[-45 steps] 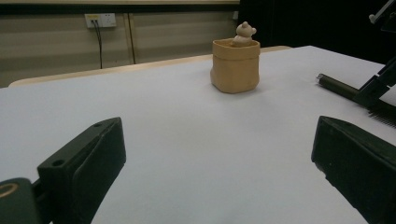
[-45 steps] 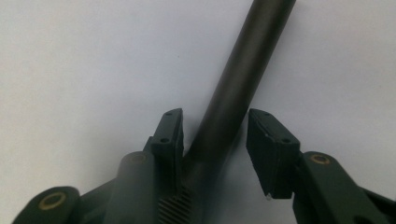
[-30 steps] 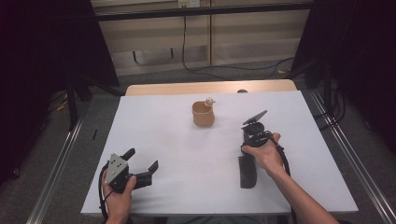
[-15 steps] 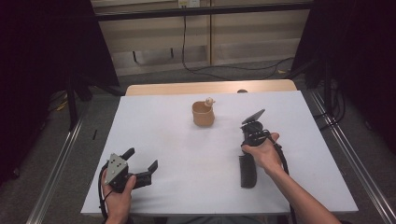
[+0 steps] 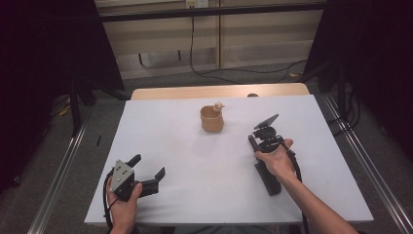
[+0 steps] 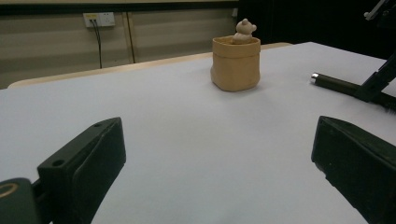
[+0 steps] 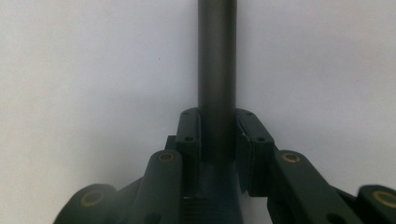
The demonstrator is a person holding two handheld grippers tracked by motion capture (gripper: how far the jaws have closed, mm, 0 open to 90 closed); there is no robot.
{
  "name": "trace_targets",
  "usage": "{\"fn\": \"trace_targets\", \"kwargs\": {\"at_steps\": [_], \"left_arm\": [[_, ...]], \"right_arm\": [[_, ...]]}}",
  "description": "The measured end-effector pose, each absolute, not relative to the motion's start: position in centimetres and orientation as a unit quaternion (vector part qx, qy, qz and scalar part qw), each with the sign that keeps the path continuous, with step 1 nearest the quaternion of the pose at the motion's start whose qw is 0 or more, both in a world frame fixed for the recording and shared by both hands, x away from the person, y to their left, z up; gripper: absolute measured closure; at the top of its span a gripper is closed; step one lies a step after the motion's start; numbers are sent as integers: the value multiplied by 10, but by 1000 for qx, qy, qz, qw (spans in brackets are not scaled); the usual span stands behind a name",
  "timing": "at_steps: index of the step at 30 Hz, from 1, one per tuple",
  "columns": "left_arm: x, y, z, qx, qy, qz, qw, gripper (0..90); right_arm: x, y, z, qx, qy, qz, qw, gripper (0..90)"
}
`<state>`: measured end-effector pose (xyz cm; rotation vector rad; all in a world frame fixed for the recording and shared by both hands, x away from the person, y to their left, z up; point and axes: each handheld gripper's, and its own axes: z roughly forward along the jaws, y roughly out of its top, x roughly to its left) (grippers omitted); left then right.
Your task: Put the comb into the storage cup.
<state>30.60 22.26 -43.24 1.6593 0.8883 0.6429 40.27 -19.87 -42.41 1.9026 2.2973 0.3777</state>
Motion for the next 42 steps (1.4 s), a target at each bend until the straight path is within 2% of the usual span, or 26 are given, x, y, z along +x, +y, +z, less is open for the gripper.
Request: {"fn": "trace_targets", "kwargs": {"at_steps": [6, 19, 29, 42], "left_arm": [[306, 224, -433, 699, 375, 270, 546, 32], [306, 223, -432, 700, 373, 270, 546, 31], [306, 223, -433, 699, 374, 268, 547, 31], [306, 225, -432, 703, 374, 271, 541, 30]], "right_arm": [[405, -207, -423, 642, 752, 145, 43, 727], [401, -215, -412, 641, 745, 183, 29, 728], [389, -227, -388, 609, 753, 246, 41, 728], [374, -234, -377, 553, 766, 320, 73, 728]]}}
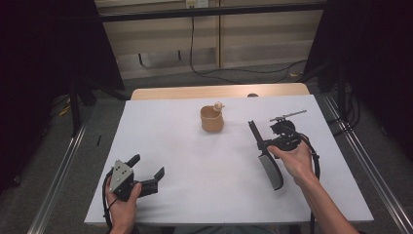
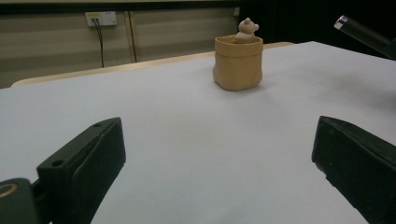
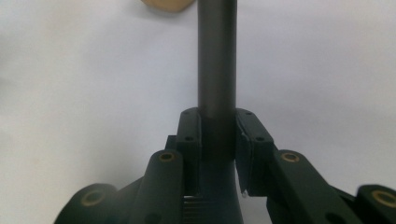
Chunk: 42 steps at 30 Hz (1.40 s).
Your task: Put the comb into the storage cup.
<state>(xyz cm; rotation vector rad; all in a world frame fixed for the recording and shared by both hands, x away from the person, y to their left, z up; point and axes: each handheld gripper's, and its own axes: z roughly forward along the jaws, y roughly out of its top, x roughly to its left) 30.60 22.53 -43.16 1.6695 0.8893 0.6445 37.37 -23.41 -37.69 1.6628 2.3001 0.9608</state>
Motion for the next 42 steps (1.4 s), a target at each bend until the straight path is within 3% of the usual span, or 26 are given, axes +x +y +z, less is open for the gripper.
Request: {"fn": "trace_targets", "kwargs": {"at_steps": [23, 35, 42], "left_arm": [[307, 223, -425, 706, 356, 234, 566, 44], [308, 220, -414, 742, 306, 159, 574, 52], [309, 211, -407, 777, 268, 143, 551, 57]], "right_arm": [[354, -252, -376, 462, 775, 417, 107, 728], [347, -245, -371, 403, 804, 429, 88, 728], [345, -236, -367, 386, 813, 427, 85, 728]]}}
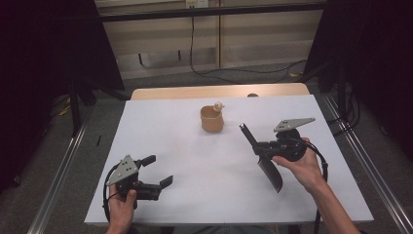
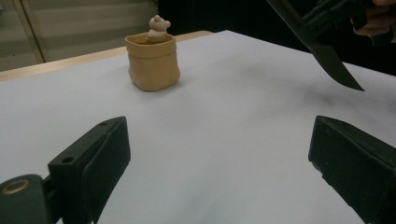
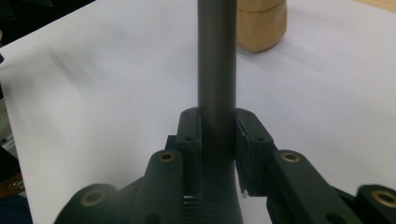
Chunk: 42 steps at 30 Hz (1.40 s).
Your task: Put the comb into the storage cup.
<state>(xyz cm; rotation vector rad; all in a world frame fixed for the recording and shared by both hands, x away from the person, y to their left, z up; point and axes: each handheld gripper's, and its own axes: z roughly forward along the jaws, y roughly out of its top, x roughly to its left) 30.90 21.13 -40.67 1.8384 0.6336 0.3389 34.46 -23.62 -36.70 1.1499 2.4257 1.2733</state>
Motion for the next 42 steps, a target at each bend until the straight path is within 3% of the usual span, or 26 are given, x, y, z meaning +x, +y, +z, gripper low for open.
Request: {"fn": "trace_targets", "kwargs": {"at_steps": [16, 32, 42], "left_arm": [[314, 188, -404, 802, 251, 86, 536, 30], [320, 155, -380, 853, 144, 20, 501, 57], [329, 143, -378, 857, 146, 8, 494, 50]], "right_arm": [[335, -210, -360, 329, 851, 405, 64, 728], [331, -188, -361, 279, 884, 374, 41, 728], [333, -177, -367, 268, 893, 360, 37, 728]]}}
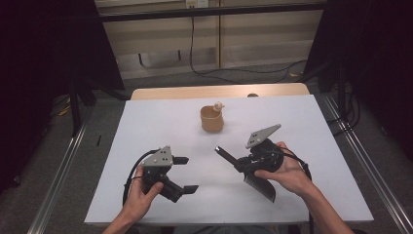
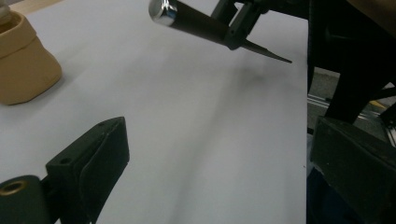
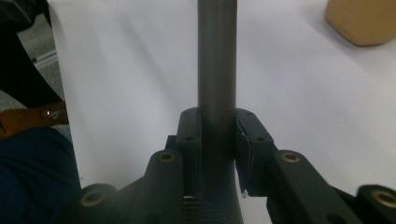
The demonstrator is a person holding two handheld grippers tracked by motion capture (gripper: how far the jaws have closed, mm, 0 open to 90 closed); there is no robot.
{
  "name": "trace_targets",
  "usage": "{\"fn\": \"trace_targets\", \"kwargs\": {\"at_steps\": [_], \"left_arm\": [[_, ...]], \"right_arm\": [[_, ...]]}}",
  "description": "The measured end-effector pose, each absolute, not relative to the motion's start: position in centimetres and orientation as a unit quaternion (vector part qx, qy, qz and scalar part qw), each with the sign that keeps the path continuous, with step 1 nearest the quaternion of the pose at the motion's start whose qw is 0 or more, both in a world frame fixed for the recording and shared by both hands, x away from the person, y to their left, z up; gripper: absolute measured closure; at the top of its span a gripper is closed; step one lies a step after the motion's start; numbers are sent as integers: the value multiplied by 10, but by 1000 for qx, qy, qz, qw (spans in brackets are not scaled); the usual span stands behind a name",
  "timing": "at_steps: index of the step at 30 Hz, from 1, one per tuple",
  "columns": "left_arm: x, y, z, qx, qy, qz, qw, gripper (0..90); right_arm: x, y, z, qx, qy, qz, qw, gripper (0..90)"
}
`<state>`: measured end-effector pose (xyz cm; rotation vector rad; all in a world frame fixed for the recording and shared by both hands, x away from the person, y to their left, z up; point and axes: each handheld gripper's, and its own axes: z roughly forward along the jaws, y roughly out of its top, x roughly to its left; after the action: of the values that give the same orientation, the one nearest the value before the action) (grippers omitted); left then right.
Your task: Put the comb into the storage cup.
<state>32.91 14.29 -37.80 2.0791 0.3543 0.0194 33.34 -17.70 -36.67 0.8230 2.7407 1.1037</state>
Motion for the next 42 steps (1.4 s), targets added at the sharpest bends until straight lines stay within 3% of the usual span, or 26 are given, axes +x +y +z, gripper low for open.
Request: {"fn": "trace_targets", "kwargs": {"at_steps": [13, 42], "left_arm": [[345, 133, -375, 877, 131, 10, 463, 38], [359, 90, -375, 927, 34, -17, 374, 72]], "right_arm": [[337, -158, -374, 235, 916, 324, 19, 728], [350, -140, -374, 201, 955, 217, -4, 727]]}}
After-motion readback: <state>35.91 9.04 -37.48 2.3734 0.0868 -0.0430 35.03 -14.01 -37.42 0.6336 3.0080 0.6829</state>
